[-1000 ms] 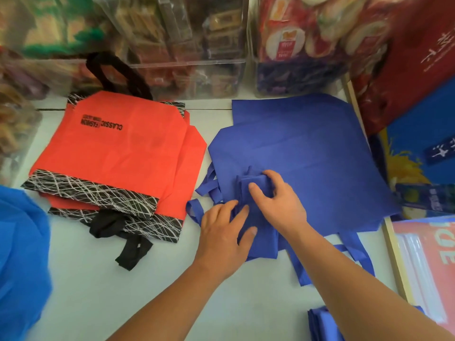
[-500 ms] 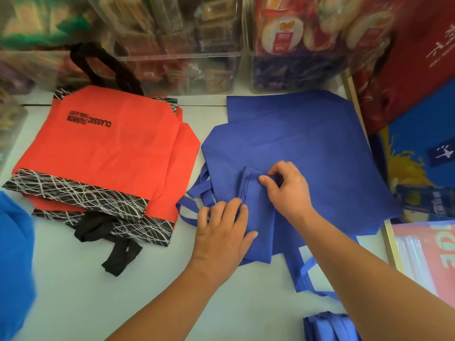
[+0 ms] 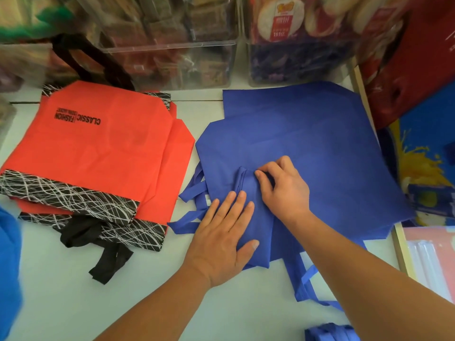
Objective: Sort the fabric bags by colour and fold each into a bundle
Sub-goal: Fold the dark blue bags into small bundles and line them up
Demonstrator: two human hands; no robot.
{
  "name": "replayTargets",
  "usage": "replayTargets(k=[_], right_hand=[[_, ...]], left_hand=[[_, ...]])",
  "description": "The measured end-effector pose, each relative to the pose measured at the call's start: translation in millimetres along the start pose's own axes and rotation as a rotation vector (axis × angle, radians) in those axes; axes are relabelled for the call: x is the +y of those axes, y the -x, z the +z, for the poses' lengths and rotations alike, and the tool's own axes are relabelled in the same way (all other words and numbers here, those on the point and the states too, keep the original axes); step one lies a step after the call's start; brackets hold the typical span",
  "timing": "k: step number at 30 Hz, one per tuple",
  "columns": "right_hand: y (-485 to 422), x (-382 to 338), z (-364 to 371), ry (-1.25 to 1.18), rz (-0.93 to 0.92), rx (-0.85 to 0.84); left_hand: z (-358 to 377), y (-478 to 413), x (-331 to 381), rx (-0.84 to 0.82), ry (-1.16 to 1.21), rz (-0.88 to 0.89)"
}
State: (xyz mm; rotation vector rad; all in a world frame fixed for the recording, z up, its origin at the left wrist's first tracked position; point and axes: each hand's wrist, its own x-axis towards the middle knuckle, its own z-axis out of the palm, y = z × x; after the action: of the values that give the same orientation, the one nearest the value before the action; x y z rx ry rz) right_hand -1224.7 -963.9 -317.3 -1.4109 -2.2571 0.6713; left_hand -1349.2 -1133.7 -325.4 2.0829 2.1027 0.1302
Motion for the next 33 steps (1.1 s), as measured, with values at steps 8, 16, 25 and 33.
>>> replayTargets(k=[8,16,25,33], right_hand=[[2,-8,-18,-0.115,0.044,-0.011],[49,21,-9,0.245,-0.469,-0.186],[46,30,-1,0.268,-0.499,-0.178],[24,-2,-48,-0.542,0.155,-0.559]], left_hand=[[1,-3,0,0.034,0.068,-0.023],[-3,-2,-5,0.050,0.098,0.049],[-10,4,-52,0.161,0.017,0.564],[-63,-38,-30,-0.042,0.569,-0.085]])
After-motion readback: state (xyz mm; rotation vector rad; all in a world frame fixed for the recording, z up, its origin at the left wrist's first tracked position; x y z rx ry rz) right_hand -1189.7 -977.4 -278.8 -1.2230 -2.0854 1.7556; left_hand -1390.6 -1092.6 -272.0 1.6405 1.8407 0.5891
